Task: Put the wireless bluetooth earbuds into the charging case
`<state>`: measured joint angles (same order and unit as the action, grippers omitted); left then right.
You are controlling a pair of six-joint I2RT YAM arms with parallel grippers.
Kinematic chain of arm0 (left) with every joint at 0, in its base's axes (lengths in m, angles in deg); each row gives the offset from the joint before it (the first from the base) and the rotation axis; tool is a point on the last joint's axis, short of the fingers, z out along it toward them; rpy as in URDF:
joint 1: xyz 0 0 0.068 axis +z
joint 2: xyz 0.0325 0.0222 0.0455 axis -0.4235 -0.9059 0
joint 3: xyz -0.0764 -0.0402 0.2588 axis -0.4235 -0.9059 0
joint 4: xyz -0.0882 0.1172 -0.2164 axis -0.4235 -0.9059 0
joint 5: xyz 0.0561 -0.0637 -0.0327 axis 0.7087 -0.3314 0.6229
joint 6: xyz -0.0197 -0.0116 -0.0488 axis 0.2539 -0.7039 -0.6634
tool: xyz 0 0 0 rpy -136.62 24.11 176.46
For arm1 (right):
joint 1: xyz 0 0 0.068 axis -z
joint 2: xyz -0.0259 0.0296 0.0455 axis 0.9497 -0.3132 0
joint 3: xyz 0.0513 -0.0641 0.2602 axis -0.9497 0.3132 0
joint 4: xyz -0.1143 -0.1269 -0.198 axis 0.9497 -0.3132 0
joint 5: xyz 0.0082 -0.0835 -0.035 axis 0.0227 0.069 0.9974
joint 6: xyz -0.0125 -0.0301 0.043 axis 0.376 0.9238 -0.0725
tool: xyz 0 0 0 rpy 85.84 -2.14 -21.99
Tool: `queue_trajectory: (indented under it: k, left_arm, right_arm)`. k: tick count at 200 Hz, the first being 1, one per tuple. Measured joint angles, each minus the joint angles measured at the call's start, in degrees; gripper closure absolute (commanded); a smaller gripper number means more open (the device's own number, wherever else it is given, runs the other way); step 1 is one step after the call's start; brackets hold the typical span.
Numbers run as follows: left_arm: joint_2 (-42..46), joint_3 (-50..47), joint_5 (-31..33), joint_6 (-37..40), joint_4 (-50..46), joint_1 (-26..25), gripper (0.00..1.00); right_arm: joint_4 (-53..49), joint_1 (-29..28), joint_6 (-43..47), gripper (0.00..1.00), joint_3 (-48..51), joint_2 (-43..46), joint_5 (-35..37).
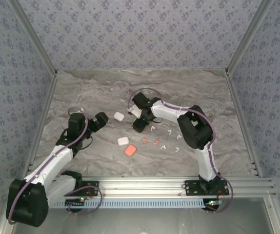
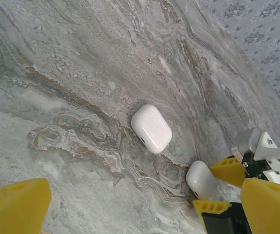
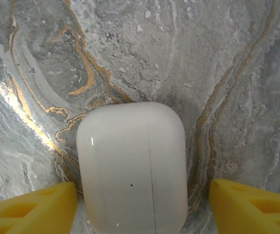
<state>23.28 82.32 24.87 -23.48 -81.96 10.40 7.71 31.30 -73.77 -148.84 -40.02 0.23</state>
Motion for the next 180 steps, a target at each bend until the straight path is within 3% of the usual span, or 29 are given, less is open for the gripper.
queue_trajectory:
  k: [37, 69, 103, 128, 180]
  left_arm:
    - [-0.3, 0.5, 0.3, 0.5, 0.0, 0.0, 0.01]
    - [-0.7, 1.1, 0.3, 1.1, -0.2, 0.0, 0.01]
    - [-1.7, 2.7, -1.2, 2.1, -0.2, 0.0, 0.01]
    - [-3.2, 5.3, -5.6, 3.4, -0.1, 0.0, 0.03]
    - [-8.3, 11.6, -21.3, 6.7, 2.4, -2.1, 0.13]
  right_arm:
    - [0.1, -0.1, 1.5, 0.49, 0.0, -0.1, 0.2]
    - [1.0, -0.1, 3.2, 0.59, 0.8, 0.6, 0.1]
    - [4.2, -0.3, 5.3, 0.61, 6.0, 5.7, -0.3]
    - [7.5, -0.2, 7.2, 0.61, 11.5, 13.8, -0.9]
    - [17.3, 0.1, 11.5, 0.62, 23.6, 33.3, -2.7]
